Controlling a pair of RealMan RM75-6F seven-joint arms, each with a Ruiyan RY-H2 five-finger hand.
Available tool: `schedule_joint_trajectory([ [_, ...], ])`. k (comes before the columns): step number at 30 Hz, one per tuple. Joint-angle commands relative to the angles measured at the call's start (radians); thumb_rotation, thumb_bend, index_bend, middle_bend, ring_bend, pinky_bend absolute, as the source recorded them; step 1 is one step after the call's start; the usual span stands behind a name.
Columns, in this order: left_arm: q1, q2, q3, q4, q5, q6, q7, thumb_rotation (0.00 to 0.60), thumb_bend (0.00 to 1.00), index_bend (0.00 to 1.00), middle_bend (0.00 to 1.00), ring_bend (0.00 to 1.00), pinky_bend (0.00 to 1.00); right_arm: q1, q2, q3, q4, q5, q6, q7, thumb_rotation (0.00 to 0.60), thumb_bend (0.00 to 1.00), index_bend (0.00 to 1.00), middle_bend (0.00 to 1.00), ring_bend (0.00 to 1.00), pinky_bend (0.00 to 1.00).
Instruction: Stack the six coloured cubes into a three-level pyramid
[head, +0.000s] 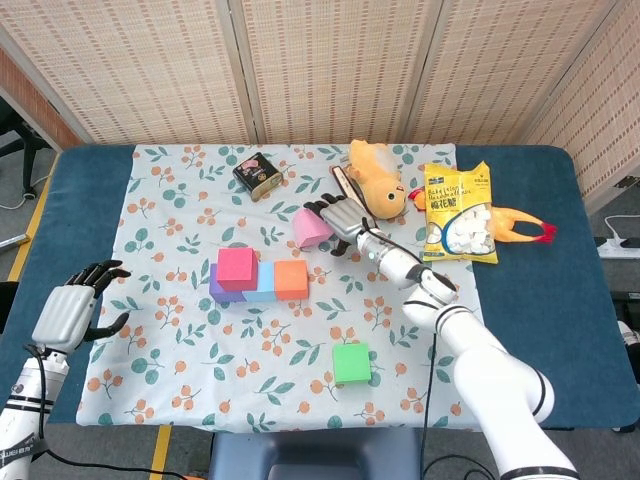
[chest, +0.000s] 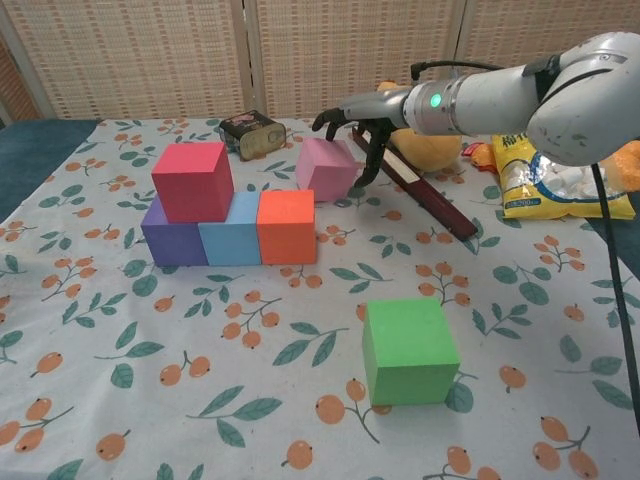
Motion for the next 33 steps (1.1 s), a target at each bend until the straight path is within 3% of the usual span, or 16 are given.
schedule_joint_trajectory([
  [1,0.002,0.001,-0.001,-0.004,0.007,0.003,0.001,0.6,0.29,0.26,0.15,0.16,0.26,-0.061,0.084,-0.028,-0.107,-0.015,0.084,0.01,0.6,0.0,0.08,0.25,0.0,0.15],
  [7,0.002,0.006,0.002,-0.016,0.026,0.003,0.005,0.6,0.29,0.26,0.15,0.16,0.26,-0.158,0.251,-0.053,-0.344,-0.005,0.176,-0.061,0.6,0.0,0.06,0.25,0.0,0.15],
  [12,0.003,0.007,0.002,-0.021,0.033,0.005,0.004,0.6,0.29,0.26,0.15,0.16,0.26,-0.185,0.306,-0.057,-0.424,0.007,0.19,-0.094,0.6,0.0,0.06,0.26,0.0,0.15],
  [14,0.006,0.01,0.005,-0.034,0.05,0.014,0.006,0.6,0.29,0.25,0.15,0.16,0.26,-0.236,0.393,-0.044,-0.539,0.032,0.261,-0.138,0.6,0.0,0.07,0.26,0.0,0.15],
  [17,0.009,0.011,0.004,-0.045,0.057,0.021,0.013,0.6,0.29,0.25,0.15,0.16,0.26,-0.249,0.422,-0.017,-0.601,0.07,0.265,-0.191,0.6,0.0,0.08,0.26,0.0,0.15],
  [22,0.016,0.015,0.007,-0.058,0.058,0.026,0.02,0.6,0.29,0.25,0.15,0.16,0.26,-0.225,0.39,0.021,-0.59,0.11,0.222,-0.245,0.6,0.0,0.06,0.24,0.0,0.15],
  [27,0.026,0.021,0.012,-0.064,0.053,0.026,0.018,0.6,0.29,0.25,0.15,0.16,0.26,-0.18,0.317,0.05,-0.508,0.129,0.159,-0.278,0.6,0.0,0.0,0.15,0.0,0.13],
  [33,0.033,0.025,0.012,-0.064,0.05,0.028,0.012,0.6,0.29,0.25,0.15,0.16,0.26,-0.124,0.232,0.062,-0.397,0.124,0.093,-0.289,0.6,0.0,0.0,0.11,0.0,0.11],
])
